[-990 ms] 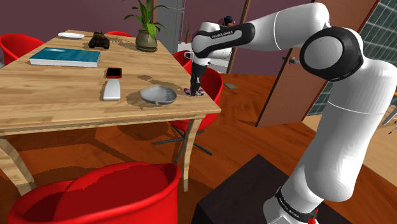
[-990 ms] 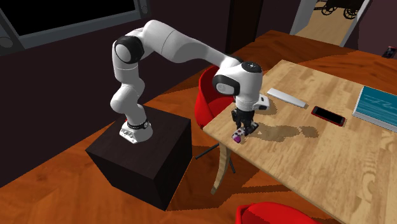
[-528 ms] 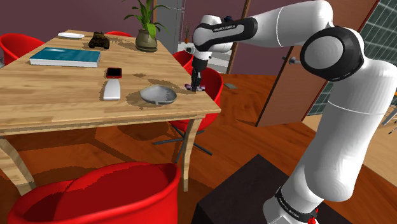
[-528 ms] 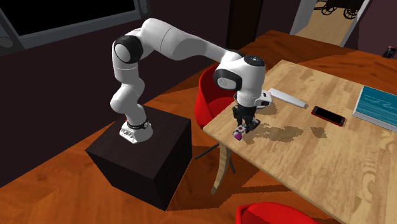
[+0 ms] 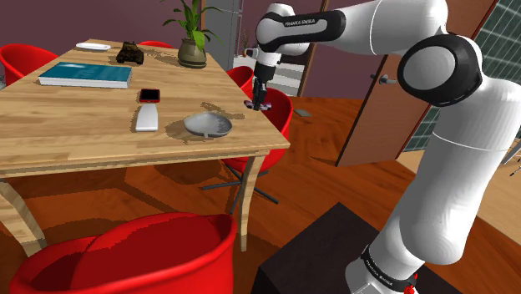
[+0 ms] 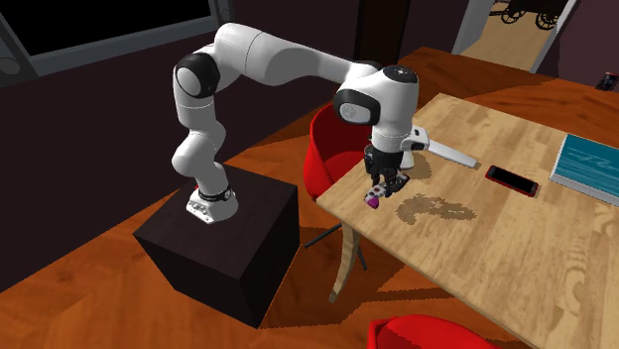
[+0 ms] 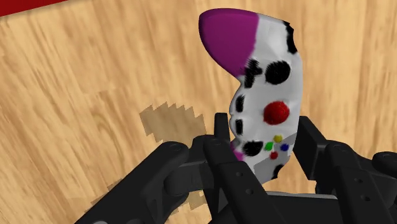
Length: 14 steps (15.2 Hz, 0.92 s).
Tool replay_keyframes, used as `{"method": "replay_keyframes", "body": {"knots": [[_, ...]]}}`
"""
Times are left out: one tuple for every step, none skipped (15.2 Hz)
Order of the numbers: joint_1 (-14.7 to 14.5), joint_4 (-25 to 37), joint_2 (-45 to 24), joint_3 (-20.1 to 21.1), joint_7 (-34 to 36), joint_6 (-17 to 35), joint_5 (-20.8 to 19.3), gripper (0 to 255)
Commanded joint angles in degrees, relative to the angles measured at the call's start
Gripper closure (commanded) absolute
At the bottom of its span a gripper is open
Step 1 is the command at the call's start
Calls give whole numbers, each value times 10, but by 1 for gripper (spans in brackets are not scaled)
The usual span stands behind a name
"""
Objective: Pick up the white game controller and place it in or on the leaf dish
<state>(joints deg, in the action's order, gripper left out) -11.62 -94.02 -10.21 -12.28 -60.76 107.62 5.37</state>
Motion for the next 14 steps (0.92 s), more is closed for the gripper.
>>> {"method": "replay_keyframes", "body": {"knots": [[0, 15, 0, 0, 1, -15, 0, 255], [1, 23, 0, 0, 1, -23, 0, 255], [1, 30, 0, 0, 2, -30, -1, 255], [1, 38, 0, -1, 2, -38, -1, 255], [1, 47, -1, -1, 2, -46, -1, 255], [2, 55, -1, -1, 3, -54, -1, 255], [2, 64, -2, -1, 3, -62, -1, 255], [2, 70, -3, -1, 3, -67, -1, 255], [-6, 68, -1, 4, 16, -66, -3, 255], [-14, 68, -1, 9, 29, -66, -4, 255], [-22, 68, -1, 14, 42, -65, -6, 255], [-29, 69, -1, 19, 55, -65, -8, 255], [-37, 70, -2, 24, 68, -65, -10, 255], [-44, 73, -4, 29, 81, -65, -11, 255]]}}
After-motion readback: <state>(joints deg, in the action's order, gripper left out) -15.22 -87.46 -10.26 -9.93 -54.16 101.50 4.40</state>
